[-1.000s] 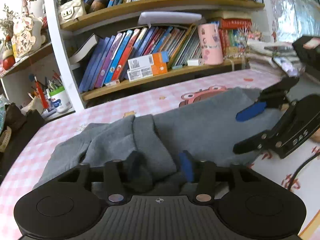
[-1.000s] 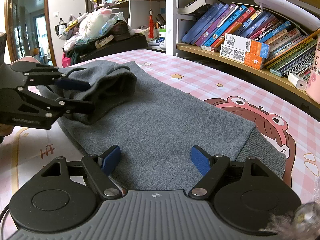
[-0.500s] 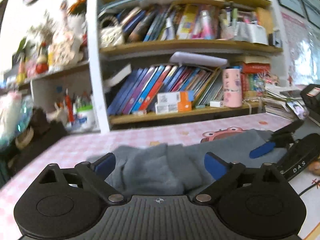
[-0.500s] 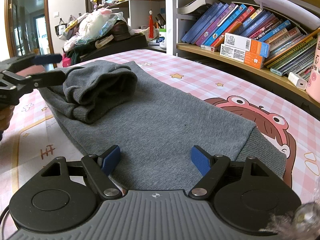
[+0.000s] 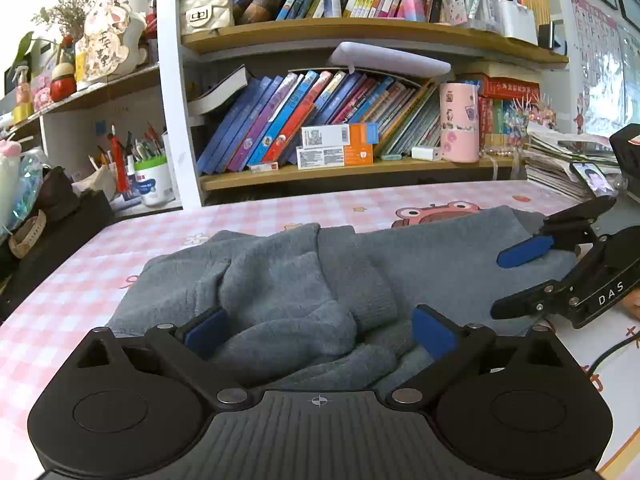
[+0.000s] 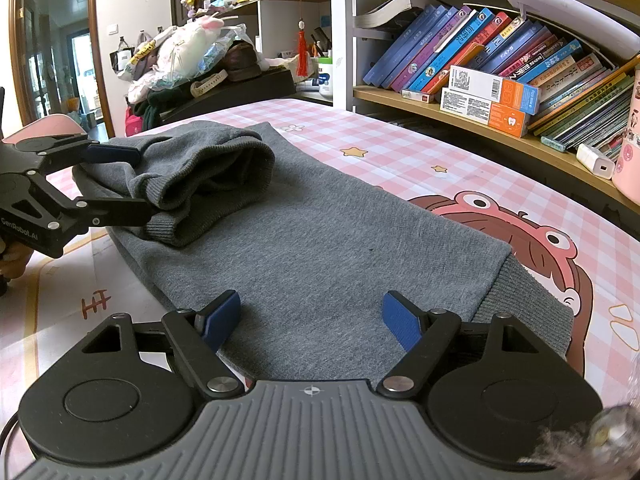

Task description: Fold clothes

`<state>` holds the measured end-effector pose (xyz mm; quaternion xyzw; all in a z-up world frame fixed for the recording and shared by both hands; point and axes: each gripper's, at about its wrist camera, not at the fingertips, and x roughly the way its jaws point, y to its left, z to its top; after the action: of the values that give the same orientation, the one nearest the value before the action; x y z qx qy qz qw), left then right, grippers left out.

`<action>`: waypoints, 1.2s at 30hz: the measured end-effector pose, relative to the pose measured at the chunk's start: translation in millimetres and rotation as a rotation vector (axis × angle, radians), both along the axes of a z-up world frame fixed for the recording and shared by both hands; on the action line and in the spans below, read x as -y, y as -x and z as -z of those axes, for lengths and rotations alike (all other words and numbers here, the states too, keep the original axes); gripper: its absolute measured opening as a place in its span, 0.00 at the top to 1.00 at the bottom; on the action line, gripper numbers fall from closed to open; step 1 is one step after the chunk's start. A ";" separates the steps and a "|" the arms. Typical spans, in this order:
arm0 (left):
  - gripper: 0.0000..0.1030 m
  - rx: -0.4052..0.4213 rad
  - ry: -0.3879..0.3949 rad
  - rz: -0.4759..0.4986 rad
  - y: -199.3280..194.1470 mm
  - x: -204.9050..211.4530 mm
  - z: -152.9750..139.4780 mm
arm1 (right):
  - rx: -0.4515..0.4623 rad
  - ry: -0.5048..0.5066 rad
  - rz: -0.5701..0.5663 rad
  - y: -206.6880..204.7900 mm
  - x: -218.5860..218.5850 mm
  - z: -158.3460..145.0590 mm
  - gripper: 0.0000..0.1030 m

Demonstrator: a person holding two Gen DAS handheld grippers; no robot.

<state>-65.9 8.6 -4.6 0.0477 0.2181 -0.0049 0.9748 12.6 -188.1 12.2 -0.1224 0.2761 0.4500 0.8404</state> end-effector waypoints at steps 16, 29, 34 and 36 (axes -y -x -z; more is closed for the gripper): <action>0.00 0.067 -0.035 -0.020 10.4 4.9 -4.5 | 0.031 0.023 0.031 3.5 -1.7 1.4 0.15; 0.00 0.113 0.031 -0.016 16.4 -4.9 -7.6 | -0.042 -0.068 0.303 55.6 40.5 -21.4 0.16; 0.00 0.122 -0.006 0.024 17.7 3.2 -7.7 | -0.119 -0.101 0.482 63.3 72.9 -29.9 0.16; 0.00 0.127 -0.031 0.044 18.6 8.0 -7.5 | -0.168 -0.135 0.540 62.0 81.8 -31.2 0.17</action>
<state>-84.5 0.7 2.8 0.0676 0.1547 -0.0199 0.9855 -49.4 -269.9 43.4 0.0495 0.3368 0.2360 0.9102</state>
